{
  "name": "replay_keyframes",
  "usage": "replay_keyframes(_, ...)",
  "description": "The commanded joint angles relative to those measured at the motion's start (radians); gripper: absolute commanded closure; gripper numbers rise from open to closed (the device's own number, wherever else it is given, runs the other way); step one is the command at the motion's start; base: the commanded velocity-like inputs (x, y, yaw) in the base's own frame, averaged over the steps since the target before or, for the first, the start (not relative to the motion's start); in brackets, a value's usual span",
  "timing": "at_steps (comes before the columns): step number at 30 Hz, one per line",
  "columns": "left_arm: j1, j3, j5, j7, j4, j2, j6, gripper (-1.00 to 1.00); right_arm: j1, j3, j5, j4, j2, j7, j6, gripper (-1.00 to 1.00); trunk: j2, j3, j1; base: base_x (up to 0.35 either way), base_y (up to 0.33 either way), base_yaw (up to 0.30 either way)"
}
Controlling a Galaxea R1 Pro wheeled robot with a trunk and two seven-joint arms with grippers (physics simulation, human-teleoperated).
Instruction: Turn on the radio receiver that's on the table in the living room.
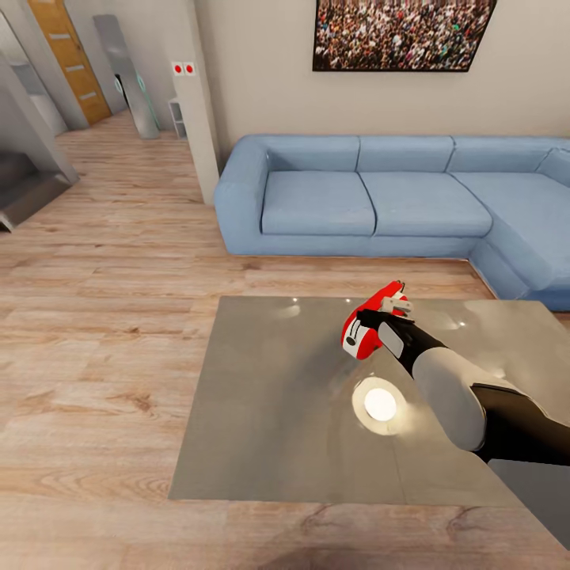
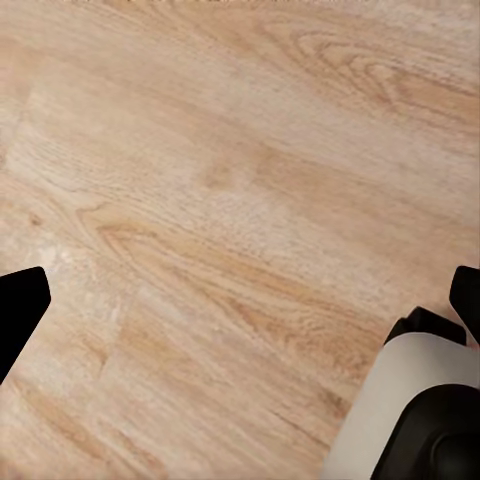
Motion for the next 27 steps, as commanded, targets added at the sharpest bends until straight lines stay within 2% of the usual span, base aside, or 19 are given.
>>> replay_keyframes(1,0.0,0.0,0.0,0.0,0.0,0.0,0.0,-1.0,0.0,0.003,0.002,-0.001,0.0,0.0,0.0,1.0,0.007,0.003,-0.004,0.0,0.0,0.0)
replay_keyframes(27,0.0,0.0,0.0,0.002,-0.001,0.002,0.006,-1.0,0.0,0.003,0.002,-0.001,0.0,0.001,0.003,1.0,0.189,0.085,-0.104,0.0,0.0,0.0)
